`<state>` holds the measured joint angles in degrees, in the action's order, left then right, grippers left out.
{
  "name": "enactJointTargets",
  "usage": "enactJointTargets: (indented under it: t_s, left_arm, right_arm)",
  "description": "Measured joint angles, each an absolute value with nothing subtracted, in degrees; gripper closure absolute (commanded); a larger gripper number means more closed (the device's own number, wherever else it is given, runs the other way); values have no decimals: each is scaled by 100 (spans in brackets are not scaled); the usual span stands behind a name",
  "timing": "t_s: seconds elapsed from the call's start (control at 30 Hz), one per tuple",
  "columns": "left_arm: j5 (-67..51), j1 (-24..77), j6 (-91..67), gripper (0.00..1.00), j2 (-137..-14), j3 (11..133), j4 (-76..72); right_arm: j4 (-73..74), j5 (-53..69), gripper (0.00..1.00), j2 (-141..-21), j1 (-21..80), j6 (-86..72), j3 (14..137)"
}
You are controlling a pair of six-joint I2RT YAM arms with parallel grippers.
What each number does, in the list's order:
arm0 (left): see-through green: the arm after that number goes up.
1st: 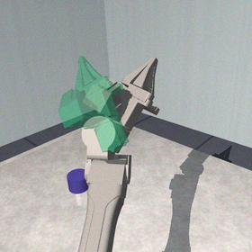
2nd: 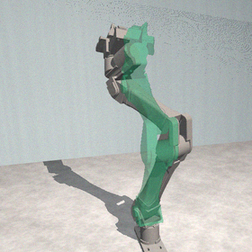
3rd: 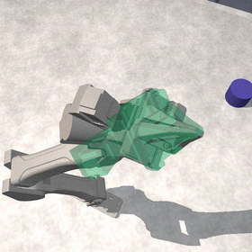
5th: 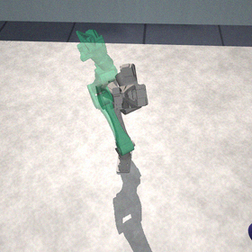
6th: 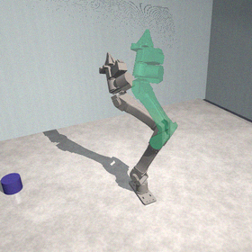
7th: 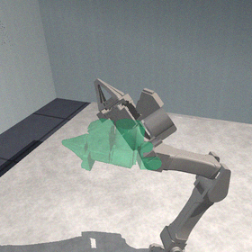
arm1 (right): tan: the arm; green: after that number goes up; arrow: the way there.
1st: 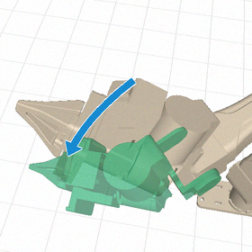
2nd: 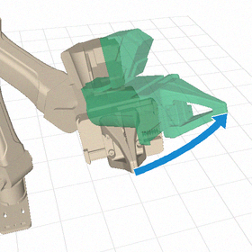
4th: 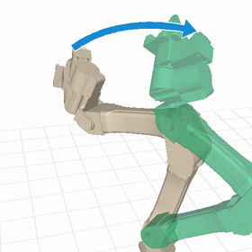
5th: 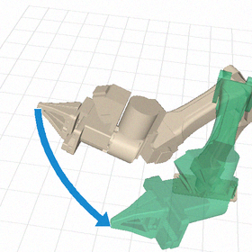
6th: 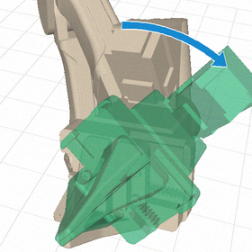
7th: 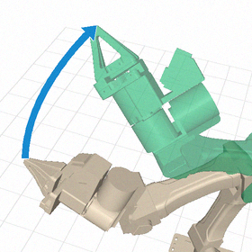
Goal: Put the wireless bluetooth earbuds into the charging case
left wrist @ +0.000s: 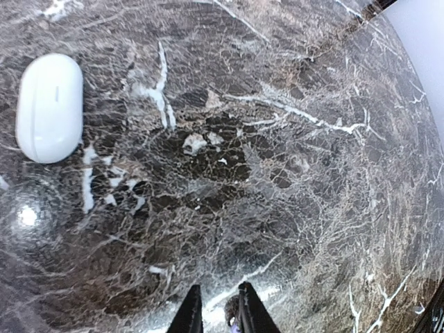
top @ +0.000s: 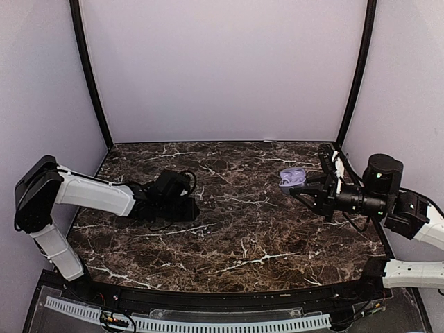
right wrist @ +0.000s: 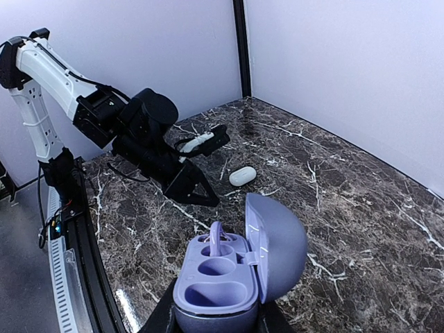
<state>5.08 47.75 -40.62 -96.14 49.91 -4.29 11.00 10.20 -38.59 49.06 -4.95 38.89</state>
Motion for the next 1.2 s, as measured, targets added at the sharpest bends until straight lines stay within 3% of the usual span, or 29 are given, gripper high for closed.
enactJointTargets:
  t_s: [0.17,0.47,0.87,1.2]
  left_arm:
    - [740,5059,-4641,75,-9194,5022,-27]
    - [871,5588,-5710,77,-9874,5242,998]
    - [1103,5627,-6049,78,-10228,5682,1160]
    - [1459,5690,-5848,88,-11059,6925,2106]
  right_arm:
    - [1122,1022,100,-3863,4906,-493,3889]
    - [1129,1020,100,-3852,4906,-495,3889]
    - [1232,956,100,-3736,4906,-491,3889]
    - [1317,908,100,-3625,4906,-471,3889]
